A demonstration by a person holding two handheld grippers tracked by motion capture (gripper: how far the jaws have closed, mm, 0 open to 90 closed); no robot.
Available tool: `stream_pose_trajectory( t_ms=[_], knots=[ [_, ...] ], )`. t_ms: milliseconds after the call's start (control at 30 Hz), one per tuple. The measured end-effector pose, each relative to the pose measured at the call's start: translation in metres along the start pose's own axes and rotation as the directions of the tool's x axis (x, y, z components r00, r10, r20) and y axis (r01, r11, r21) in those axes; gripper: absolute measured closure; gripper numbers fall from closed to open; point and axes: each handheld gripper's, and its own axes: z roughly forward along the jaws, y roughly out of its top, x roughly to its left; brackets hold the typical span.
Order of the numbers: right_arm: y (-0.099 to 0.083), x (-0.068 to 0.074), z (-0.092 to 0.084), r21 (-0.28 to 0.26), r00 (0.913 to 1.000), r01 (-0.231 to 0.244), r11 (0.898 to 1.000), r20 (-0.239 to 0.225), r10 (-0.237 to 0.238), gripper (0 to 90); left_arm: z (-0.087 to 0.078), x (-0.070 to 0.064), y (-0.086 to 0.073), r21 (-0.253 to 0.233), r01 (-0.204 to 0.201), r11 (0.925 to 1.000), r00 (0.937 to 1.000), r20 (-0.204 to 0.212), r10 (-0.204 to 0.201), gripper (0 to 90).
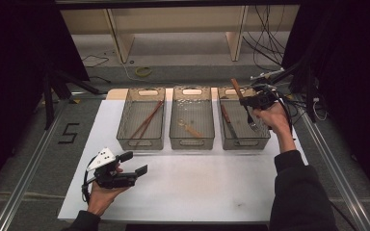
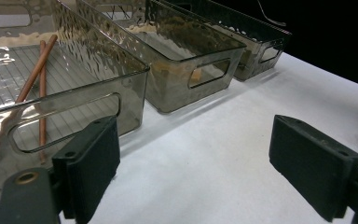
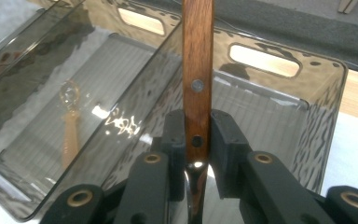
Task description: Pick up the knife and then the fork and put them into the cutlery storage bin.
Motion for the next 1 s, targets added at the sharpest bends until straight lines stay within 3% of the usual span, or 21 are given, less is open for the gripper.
stream_pose_trajectory(
  t_ms=[467,1000],
  knots=[
    [-0.001,-0.002,0.014,0.016,0.9991,-0.014,1.000,0.040,0.013,77.6,0.000,0.000,0.000,-0.001,0.001,1.0000,1.0000,-0.001,-0.001,15.8],
    [-0.009,-0.002,0.032,0.051,0.9989,-0.026,0.998,0.041,0.023,77.5,0.001,-0.001,0.000,0.001,0.000,1.0000,1.0000,0.000,0.000,15.8]
  ],
)
